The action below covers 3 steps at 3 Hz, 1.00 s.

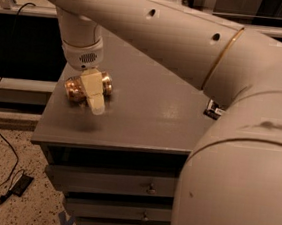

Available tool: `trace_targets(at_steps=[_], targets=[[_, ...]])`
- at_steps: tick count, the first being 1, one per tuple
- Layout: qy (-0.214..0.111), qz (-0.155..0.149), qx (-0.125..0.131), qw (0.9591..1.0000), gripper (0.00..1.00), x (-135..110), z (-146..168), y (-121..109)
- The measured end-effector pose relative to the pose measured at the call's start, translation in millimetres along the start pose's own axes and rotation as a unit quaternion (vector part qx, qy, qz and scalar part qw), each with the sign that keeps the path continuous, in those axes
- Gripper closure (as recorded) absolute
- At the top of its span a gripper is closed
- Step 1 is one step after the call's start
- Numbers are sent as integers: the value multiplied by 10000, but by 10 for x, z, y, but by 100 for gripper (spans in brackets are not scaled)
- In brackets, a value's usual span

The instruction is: Knock orange can over

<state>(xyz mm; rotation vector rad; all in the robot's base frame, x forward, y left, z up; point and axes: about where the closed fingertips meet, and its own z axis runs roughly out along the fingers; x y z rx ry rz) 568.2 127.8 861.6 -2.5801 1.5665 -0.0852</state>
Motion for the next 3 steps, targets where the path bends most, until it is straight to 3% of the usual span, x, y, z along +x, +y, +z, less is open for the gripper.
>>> trace_targets(at_steps=[1,2,3], targets=[[-213,-61,114,9997,0,25,-71,24],[-523,46,375,9979,0,248,-284,156],[-542,364,597,9961,0,577,-553,345]])
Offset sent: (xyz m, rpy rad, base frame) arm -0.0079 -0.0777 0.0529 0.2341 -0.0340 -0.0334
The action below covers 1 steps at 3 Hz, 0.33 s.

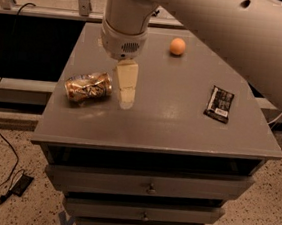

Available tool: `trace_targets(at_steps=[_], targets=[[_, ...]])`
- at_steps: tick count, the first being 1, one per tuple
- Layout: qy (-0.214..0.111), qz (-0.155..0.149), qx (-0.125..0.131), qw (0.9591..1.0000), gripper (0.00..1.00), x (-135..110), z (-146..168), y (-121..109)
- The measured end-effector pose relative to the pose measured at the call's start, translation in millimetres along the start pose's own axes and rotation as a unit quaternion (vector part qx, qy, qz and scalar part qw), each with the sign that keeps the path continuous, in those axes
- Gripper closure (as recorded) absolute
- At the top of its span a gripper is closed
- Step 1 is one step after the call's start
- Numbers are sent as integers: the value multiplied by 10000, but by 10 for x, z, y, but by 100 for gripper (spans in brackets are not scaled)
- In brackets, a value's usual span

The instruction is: Knock orange can over

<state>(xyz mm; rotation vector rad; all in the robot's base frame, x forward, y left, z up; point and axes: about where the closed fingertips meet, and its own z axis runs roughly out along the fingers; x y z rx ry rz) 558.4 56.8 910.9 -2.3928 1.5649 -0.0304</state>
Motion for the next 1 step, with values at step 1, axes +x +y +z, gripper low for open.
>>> trace_targets(at_steps=[1], targets=[[0,0,0,10000,0,0,0,0]])
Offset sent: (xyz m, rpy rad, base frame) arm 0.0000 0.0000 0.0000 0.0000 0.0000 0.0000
